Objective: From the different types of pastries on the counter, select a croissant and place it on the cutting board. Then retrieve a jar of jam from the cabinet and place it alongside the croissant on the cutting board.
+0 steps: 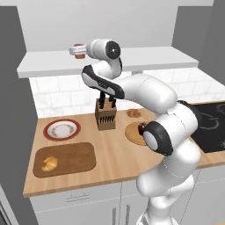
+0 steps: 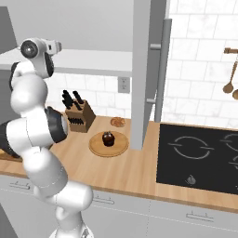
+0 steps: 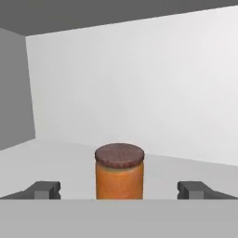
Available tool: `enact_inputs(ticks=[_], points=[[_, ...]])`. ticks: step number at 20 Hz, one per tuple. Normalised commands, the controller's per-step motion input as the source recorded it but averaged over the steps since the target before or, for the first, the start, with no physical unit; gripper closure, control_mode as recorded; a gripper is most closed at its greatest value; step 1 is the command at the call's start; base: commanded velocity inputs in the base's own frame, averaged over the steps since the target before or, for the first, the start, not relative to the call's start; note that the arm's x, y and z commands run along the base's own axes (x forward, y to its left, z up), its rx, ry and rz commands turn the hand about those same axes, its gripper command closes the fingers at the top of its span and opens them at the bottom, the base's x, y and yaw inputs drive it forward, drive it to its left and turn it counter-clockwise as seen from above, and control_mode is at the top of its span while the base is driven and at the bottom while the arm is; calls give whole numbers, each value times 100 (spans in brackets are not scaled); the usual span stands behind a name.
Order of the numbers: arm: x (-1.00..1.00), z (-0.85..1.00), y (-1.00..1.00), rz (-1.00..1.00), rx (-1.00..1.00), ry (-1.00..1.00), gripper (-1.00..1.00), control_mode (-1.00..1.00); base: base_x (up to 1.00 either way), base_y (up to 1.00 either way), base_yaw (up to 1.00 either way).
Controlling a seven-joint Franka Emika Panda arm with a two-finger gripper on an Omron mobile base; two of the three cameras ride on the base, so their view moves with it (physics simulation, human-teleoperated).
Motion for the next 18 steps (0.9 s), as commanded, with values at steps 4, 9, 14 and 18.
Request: enact_inputs(ticks=[4, 9, 14, 18], points=[[36, -10, 20, 0, 0, 6, -100, -100, 0, 0, 0], [31, -4, 7, 0, 0, 2, -100, -100, 0, 0, 0], [26, -8, 6, 0, 0, 3, -100, -100, 0, 0, 0], [23, -15, 14, 0, 0, 4, -100, -100, 0, 0, 0]])
